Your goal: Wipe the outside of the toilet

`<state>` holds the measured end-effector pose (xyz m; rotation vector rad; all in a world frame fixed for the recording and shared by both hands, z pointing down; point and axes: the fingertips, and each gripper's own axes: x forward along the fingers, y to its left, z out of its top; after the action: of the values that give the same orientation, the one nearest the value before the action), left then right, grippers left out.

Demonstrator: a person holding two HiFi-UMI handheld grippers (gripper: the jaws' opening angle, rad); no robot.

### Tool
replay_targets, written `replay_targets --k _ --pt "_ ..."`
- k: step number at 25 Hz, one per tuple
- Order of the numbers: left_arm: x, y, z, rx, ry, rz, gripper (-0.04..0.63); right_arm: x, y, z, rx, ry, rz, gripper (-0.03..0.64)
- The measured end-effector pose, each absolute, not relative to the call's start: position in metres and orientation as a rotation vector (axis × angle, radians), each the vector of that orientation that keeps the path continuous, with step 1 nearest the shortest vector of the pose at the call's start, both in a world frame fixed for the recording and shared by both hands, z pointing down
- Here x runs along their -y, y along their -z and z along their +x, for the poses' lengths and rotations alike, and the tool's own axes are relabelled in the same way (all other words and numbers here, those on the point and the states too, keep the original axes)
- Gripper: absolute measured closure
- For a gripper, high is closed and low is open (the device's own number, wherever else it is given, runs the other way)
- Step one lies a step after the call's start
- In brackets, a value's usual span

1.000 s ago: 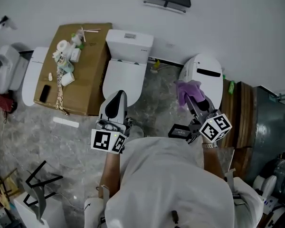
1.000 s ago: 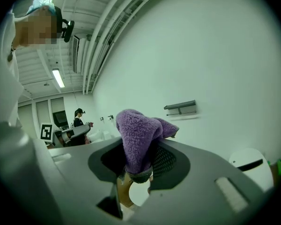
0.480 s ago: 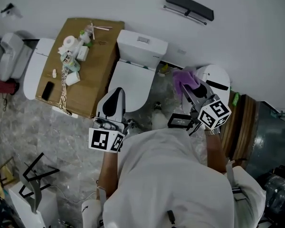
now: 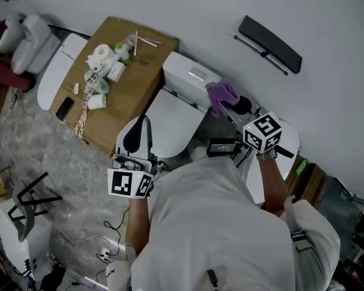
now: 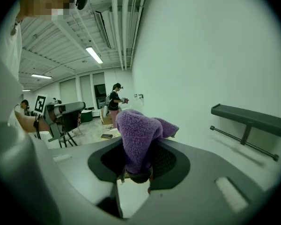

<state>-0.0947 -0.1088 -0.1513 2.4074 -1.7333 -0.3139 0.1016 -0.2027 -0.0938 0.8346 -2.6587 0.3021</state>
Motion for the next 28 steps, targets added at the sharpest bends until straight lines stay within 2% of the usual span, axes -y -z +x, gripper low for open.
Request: replay_targets --k 11,22,28 --pt "0.175 0.135 -0.070 2.014 0.276 2.169 0.591 0.322 0.068 0.059 2.686 -0.161 0.379 0.489" --pt "0.214 0.106 -0.084 2.098 0.217 2.029 0.589 0.370 0.014 -0.006 2.631 -0.204 0.140 0.489" --pt "0.221 0.083 -0.100 2.153 0.212 1.895 0.591 0.401 -0.049 -0.029 2.460 -0.366 0.163 0.489"
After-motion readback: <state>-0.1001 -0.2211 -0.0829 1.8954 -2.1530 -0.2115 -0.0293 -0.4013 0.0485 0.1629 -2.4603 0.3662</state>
